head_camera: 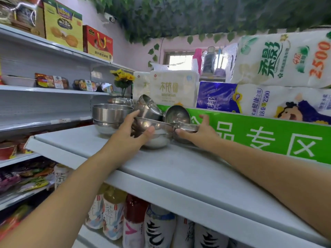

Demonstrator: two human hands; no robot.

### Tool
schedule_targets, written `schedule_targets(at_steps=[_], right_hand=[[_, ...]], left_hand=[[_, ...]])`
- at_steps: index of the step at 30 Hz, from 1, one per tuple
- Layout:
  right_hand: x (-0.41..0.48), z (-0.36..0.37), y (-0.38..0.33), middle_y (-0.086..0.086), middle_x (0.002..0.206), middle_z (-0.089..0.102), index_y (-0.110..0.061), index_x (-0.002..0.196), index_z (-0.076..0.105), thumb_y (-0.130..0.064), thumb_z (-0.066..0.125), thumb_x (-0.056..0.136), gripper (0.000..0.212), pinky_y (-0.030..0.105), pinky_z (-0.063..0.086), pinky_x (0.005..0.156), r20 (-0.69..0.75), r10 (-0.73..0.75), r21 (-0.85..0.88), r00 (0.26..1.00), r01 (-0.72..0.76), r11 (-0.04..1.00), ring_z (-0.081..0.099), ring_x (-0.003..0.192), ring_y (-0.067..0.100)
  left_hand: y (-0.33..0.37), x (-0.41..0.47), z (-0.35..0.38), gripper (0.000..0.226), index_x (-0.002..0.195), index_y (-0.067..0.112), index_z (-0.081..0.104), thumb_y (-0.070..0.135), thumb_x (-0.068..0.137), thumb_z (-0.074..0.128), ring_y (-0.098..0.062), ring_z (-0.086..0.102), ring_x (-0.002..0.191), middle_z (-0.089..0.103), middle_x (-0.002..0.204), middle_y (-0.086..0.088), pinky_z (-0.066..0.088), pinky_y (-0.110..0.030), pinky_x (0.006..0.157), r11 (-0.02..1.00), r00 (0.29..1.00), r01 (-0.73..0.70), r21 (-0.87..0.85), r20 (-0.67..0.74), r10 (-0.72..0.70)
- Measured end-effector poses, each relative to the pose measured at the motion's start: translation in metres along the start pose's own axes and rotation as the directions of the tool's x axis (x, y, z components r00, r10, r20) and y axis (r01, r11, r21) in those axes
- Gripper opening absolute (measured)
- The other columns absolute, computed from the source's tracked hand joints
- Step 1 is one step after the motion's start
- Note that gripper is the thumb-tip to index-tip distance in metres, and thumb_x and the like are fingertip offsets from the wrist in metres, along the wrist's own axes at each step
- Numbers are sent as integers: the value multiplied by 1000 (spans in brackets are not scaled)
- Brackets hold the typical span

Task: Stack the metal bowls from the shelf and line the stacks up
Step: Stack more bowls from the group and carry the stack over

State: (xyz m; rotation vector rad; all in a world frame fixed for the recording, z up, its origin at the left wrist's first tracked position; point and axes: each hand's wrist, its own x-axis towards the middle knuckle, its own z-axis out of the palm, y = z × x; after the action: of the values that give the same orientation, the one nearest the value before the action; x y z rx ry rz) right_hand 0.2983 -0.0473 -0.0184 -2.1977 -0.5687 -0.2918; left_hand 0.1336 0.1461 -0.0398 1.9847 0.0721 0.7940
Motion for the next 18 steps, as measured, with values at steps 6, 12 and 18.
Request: schedule_targets(at_steps=[6, 12, 18], right_hand=[[-9, -9, 0, 7, 140, 50, -30, 143, 21, -66, 86, 62, 109, 45, 46, 109, -113, -57, 230, 992, 82, 970, 54, 124, 27], [-28, -20, -44, 2, 137, 52, -32, 142, 23, -65, 80, 61, 104, 39, 46, 103, -73, -131, 444, 989, 149, 883, 53, 122, 21], [-35, -9, -63, 2, 136, 53, -31, 145, 24, -55, 84, 71, 98, 35, 45, 103, 5, -190, 476, 982, 165, 864, 54, 123, 21]], left_hand=[[-2, -1, -1, 62, 144, 43, 37, 52, 88, 63, -12, 53, 122, 52, 125, 16, 39, -26, 95, 999, 1000, 1, 32, -31, 0], [-1, -4, -2, 66, 146, 43, 35, 55, 87, 63, -14, 54, 125, 50, 138, 10, 40, -23, 88, 999, 1000, -7, 45, -20, 8], [4, -8, -1, 96, 154, 48, 18, 63, 73, 66, -10, 52, 128, 51, 142, 11, 41, -30, 104, 1000, 1000, -13, 5, 6, 13]])
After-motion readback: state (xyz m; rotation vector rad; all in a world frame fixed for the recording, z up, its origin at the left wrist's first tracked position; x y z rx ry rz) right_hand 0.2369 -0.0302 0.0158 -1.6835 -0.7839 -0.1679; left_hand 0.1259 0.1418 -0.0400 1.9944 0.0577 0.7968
